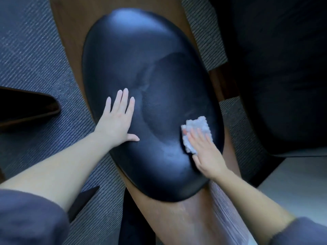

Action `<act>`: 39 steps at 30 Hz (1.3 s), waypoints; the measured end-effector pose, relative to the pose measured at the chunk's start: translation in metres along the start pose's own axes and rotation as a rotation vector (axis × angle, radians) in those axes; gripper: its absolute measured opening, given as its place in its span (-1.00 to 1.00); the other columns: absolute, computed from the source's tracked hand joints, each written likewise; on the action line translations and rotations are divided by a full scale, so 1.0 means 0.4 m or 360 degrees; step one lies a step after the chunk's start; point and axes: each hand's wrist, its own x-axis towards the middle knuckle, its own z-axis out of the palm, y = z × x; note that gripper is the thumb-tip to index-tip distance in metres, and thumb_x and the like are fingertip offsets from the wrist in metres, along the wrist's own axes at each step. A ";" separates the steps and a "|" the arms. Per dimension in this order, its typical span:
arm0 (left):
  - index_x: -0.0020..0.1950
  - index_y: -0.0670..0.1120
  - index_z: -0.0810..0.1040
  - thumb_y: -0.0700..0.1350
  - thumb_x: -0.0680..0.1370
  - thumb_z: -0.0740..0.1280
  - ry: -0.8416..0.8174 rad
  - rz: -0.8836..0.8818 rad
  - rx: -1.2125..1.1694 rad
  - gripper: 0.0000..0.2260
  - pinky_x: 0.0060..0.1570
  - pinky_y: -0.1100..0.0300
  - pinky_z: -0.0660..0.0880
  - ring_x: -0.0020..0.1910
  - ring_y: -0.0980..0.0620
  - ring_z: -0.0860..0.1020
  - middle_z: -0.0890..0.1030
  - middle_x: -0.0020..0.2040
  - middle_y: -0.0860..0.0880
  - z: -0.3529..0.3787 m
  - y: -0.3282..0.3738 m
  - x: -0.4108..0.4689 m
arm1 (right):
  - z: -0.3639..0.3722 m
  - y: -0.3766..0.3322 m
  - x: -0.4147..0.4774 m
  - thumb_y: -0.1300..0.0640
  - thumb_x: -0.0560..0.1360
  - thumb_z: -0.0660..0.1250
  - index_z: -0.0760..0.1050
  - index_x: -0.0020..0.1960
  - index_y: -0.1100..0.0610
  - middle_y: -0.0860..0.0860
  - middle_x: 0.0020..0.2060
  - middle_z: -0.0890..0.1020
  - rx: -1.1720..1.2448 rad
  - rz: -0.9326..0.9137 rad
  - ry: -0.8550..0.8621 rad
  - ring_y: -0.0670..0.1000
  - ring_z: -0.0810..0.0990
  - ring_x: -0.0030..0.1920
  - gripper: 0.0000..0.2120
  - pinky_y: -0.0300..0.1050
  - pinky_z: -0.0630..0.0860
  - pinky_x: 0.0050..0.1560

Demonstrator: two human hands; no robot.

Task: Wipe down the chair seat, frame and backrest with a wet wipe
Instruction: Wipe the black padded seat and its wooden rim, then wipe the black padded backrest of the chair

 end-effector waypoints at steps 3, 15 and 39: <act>0.57 -0.20 -0.22 0.43 0.39 0.30 -0.0208 0.0041 -0.0044 0.11 0.52 -0.12 -0.05 0.55 -0.21 -0.26 -0.30 0.55 -0.28 -0.032 0.017 -0.017 | -0.008 -0.030 -0.030 0.15 0.41 0.03 0.05 0.55 0.21 0.10 0.53 0.08 0.0308 0.0530 0.0093 0.18 0.01 0.54 -0.30 0.16 -0.10 0.52; 0.58 -0.11 0.13 0.11 0.53 0.37 -0.0421 -0.0345 -0.1589 -0.27 0.48 0.15 0.12 0.54 -0.01 0.17 0.17 0.58 -0.08 -0.268 0.270 -0.263 | -0.371 -0.139 -0.227 0.28 0.54 0.11 0.48 0.21 0.30 0.25 -0.04 0.62 0.2438 0.1322 -0.0197 0.17 0.64 -0.09 -0.70 0.12 0.52 0.12; 0.00 -0.10 0.63 -0.27 0.51 0.41 0.0064 -0.0062 -0.3306 -0.89 -0.11 0.10 0.57 -0.07 -0.03 0.66 0.71 -0.08 -0.08 -0.750 0.470 -0.291 | -0.951 -0.161 -0.350 0.28 0.53 0.27 0.61 0.03 0.21 0.17 -0.03 0.68 0.1620 0.0567 0.0450 0.08 0.68 0.01 -0.84 0.06 0.64 0.00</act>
